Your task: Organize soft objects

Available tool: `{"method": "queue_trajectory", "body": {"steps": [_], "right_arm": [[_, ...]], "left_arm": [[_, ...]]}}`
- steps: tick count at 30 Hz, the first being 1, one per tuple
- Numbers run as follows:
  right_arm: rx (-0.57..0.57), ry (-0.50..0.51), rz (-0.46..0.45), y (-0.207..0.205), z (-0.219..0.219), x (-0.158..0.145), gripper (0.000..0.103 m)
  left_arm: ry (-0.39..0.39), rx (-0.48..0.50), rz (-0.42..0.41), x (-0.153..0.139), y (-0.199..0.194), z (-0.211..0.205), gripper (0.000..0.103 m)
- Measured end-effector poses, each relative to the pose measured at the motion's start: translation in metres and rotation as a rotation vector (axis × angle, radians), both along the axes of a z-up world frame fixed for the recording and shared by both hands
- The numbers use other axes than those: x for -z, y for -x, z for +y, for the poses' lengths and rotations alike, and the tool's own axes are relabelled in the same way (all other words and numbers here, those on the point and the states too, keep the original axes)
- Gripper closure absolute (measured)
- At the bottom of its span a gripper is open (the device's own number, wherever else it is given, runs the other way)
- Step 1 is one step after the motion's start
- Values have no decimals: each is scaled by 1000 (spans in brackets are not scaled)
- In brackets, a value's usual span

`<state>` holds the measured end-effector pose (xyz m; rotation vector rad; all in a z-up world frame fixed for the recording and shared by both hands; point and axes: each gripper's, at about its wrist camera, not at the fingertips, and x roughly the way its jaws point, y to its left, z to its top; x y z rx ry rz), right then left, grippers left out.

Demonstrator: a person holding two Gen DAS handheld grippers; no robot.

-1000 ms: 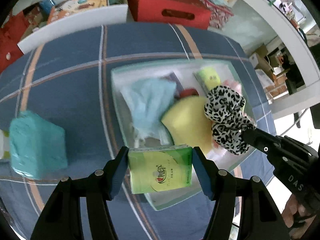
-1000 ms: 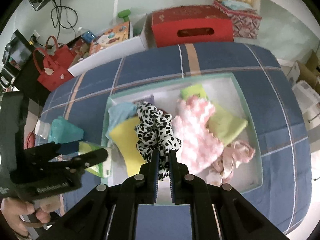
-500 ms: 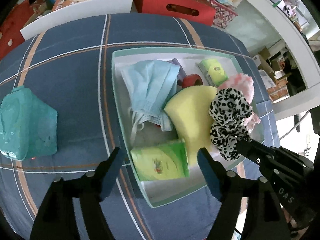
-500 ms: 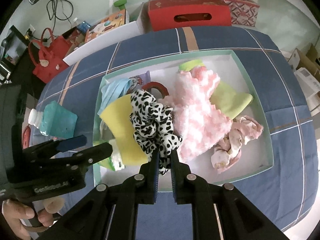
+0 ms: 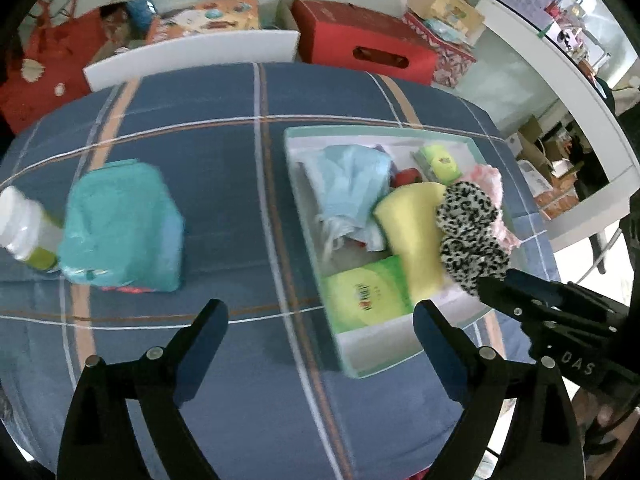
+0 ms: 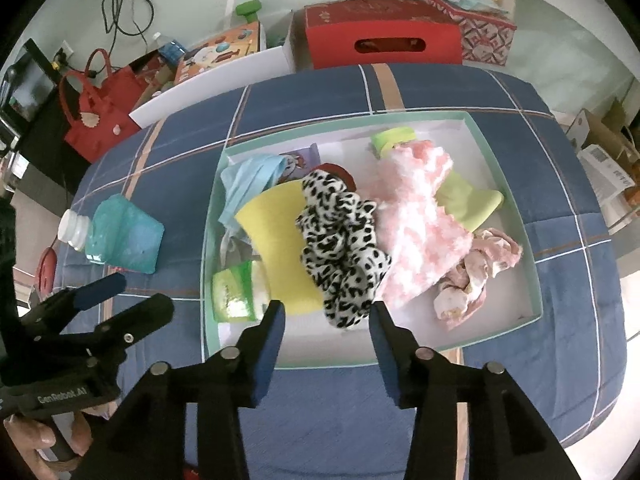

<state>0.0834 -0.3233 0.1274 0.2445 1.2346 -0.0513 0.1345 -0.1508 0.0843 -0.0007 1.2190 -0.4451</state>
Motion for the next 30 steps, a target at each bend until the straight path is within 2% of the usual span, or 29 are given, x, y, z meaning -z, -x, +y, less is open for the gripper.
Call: {"method": "queue_trajectory", "body": {"steps": [9, 11, 13, 20, 22, 30], "right_arm": [[-3, -1, -69, 25, 27, -2, 14], [5, -8, -77, 30, 33, 1, 12], [11, -2, -74, 32, 38, 5, 4], [29, 3, -71, 44, 49, 15, 3], [40, 4, -71, 50, 53, 19, 0], [47, 19, -52, 64, 70, 36, 0]], "left_arm": [[-69, -66, -109, 2, 22, 42, 6], [-74, -74, -109, 6, 24, 50, 0], [-73, -75, -109, 10, 27, 57, 0], [-78, -86, -129, 13, 40, 73, 0], [-79, -90, -141, 13, 44, 77, 0], [-79, -93, -158, 18, 60, 94, 0]]}}
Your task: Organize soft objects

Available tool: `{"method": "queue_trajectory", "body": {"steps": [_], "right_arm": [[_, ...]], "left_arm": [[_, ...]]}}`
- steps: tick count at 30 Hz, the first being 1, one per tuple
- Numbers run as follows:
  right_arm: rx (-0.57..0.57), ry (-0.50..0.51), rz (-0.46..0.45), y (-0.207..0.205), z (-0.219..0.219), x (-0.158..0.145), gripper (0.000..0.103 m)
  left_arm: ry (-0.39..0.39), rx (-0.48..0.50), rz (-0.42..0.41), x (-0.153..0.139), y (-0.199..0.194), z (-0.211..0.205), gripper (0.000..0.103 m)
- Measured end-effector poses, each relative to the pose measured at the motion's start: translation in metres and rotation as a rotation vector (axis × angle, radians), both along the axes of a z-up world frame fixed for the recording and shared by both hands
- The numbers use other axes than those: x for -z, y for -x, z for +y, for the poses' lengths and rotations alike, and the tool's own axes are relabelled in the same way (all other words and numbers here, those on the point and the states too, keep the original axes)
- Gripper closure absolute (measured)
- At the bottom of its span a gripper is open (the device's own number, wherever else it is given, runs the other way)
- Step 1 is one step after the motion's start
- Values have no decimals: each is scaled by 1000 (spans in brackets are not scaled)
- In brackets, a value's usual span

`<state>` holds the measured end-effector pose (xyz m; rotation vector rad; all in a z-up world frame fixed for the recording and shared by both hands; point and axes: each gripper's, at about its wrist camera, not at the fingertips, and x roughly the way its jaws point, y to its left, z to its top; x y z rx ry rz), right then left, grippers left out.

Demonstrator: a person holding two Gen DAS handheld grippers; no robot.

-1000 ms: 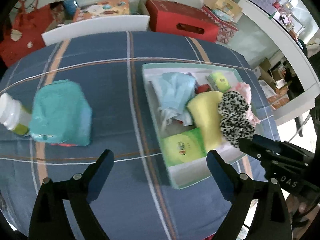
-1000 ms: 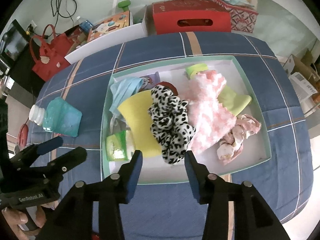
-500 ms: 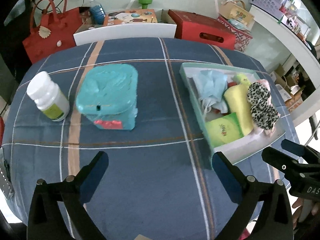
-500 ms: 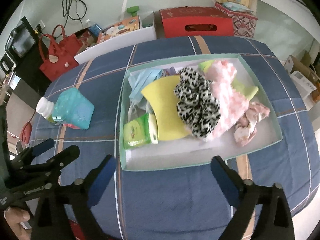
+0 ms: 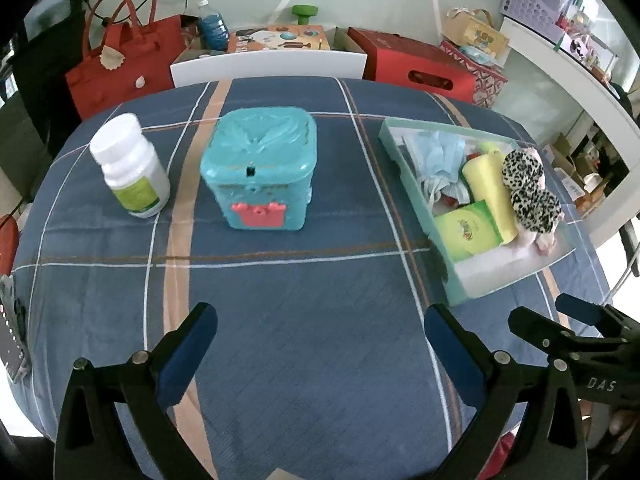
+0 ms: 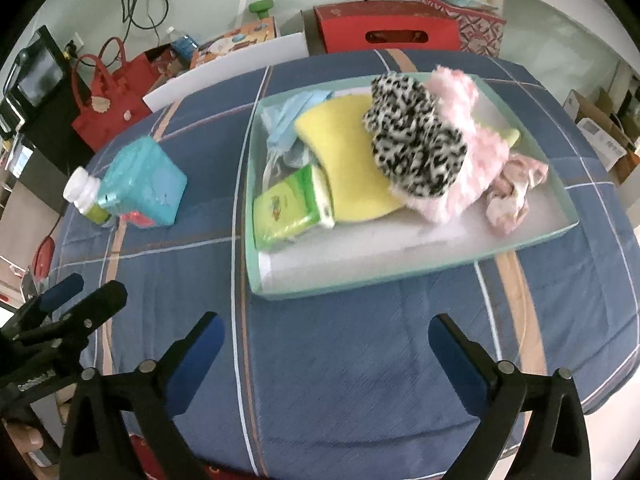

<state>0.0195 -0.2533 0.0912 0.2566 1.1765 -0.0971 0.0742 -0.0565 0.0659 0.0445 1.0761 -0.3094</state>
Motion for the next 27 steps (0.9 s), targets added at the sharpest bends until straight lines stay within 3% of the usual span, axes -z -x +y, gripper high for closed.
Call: {"method": "queue_trajectory", "body": {"steps": [16, 22, 27], "right_arm": [[-39, 64, 6, 4, 35, 27, 0], [-58, 96, 2, -1, 48, 38, 0], [-63, 119, 16, -6, 53, 50, 0]], "left_arm": [[-19, -47, 30, 28, 7, 25, 0], [-71, -53, -27, 33, 11, 22, 0], [-61, -54, -37, 39, 10, 24, 0]]}}
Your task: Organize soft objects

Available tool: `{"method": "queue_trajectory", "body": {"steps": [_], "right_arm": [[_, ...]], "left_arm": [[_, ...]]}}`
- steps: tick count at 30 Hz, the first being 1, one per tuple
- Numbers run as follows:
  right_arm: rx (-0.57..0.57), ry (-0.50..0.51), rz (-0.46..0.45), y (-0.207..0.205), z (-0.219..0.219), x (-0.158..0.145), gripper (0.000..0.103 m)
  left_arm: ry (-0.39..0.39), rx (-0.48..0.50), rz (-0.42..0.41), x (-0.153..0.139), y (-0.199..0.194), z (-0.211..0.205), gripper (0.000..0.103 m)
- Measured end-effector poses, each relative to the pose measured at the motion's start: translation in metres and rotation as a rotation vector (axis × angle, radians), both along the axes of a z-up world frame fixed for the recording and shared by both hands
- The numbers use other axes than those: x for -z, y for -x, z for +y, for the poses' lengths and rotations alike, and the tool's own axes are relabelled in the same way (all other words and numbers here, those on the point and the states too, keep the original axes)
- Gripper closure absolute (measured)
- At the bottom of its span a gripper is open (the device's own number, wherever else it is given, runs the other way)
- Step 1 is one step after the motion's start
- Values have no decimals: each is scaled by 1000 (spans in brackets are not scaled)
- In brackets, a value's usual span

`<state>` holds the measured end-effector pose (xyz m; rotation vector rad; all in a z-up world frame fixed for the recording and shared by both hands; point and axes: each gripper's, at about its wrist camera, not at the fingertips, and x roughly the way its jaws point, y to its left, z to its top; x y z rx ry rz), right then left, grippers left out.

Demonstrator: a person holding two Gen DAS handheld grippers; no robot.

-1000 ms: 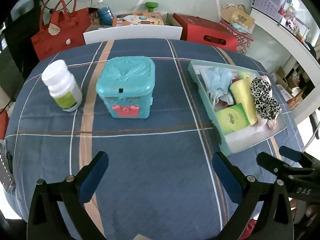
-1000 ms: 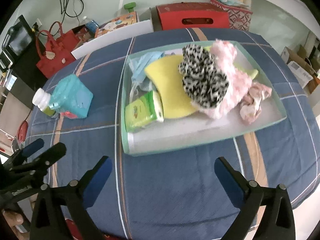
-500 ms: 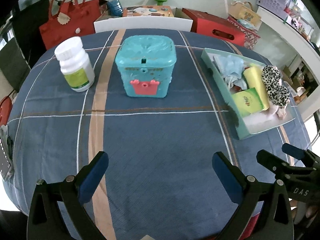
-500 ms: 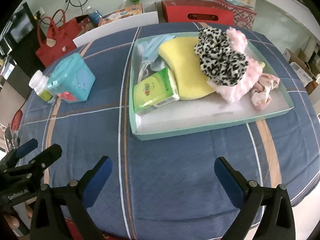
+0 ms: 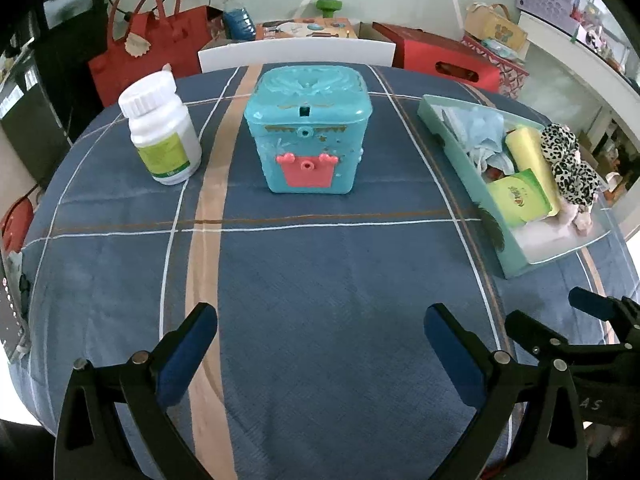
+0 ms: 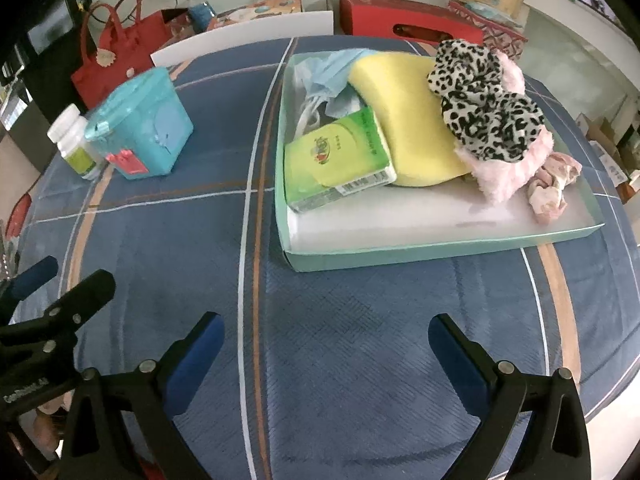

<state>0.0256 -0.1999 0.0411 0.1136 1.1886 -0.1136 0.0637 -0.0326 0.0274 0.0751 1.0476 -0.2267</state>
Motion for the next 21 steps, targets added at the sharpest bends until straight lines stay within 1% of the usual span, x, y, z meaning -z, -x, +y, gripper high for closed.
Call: {"method": "queue_trajectory", "body": {"steps": [3, 8, 12, 17, 21], "right_arm": [[7, 11, 0, -1, 3, 6, 0], [20, 39, -6, -3, 3, 12, 0], [25, 53, -6, -5, 2, 17, 0], [31, 64, -26, -3, -1, 18, 0], [36, 83, -44, 0, -2, 18, 0]], "left_arm": [[-15, -14, 1, 5, -1, 1, 0], [-85, -39, -26, 11, 2, -1, 0], [-75, -40, -6, 18, 0, -1, 0], [-103, -63, -6, 28, 2, -1, 0], [-110, -57, -3, 33, 4, -5, 0]]}}
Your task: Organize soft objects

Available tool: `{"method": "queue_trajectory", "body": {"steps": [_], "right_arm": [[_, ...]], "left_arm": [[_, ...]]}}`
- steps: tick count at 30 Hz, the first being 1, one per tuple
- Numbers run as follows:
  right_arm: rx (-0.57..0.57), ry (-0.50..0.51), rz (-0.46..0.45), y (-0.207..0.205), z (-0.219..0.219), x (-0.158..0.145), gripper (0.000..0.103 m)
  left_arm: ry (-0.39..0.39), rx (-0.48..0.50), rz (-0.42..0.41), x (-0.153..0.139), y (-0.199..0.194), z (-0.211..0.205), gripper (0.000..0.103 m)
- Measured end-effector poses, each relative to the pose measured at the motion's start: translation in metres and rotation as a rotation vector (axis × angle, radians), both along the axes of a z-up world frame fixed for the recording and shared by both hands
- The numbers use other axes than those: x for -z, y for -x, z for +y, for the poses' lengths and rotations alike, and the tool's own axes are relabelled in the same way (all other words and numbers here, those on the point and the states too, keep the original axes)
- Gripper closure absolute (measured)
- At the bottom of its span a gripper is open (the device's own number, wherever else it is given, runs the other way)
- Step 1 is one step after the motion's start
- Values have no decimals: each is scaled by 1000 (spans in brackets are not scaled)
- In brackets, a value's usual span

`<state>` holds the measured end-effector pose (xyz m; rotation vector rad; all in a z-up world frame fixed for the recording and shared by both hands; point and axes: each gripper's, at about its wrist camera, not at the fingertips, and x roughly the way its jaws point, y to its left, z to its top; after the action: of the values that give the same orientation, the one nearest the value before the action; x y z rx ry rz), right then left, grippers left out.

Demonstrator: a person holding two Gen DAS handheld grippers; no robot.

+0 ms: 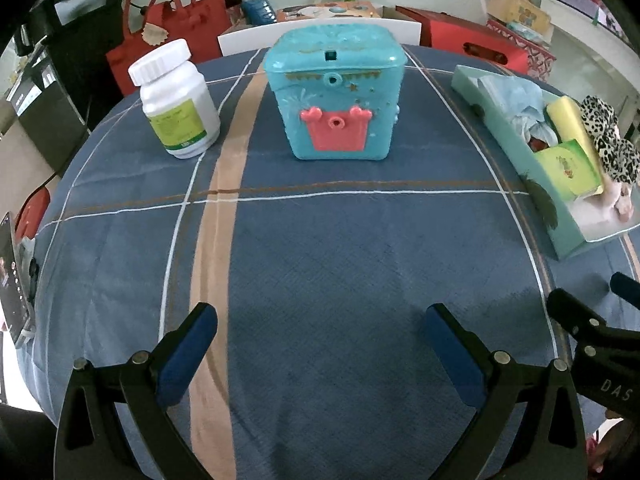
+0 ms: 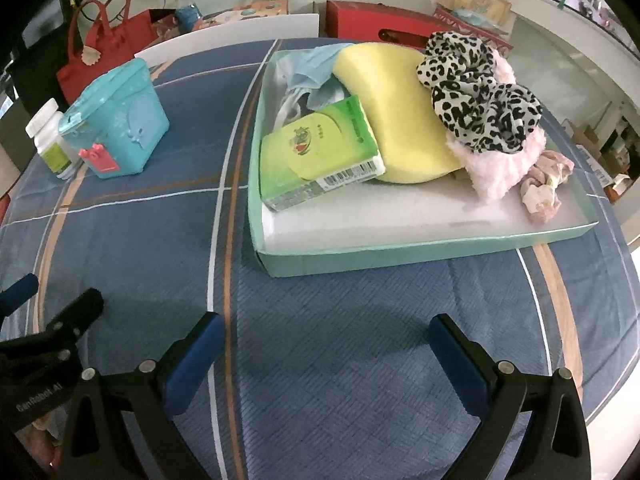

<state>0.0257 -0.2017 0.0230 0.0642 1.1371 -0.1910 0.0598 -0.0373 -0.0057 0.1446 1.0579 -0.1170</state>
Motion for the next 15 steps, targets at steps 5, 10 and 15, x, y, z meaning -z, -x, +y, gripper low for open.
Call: {"method": "queue_trajectory", "body": {"steps": [5, 10, 15], "right_arm": [[1, 15, -7, 0, 2, -3, 0], [6, 22, -9, 2, 6, -2, 0], [5, 33, -10, 1, 5, -3, 0]], "left_arm": [[-2, -2, -11, 0, 3, -3, 0], [7, -6, -9, 2, -2, 0, 0], [3, -4, -16, 1, -1, 1, 0]]}}
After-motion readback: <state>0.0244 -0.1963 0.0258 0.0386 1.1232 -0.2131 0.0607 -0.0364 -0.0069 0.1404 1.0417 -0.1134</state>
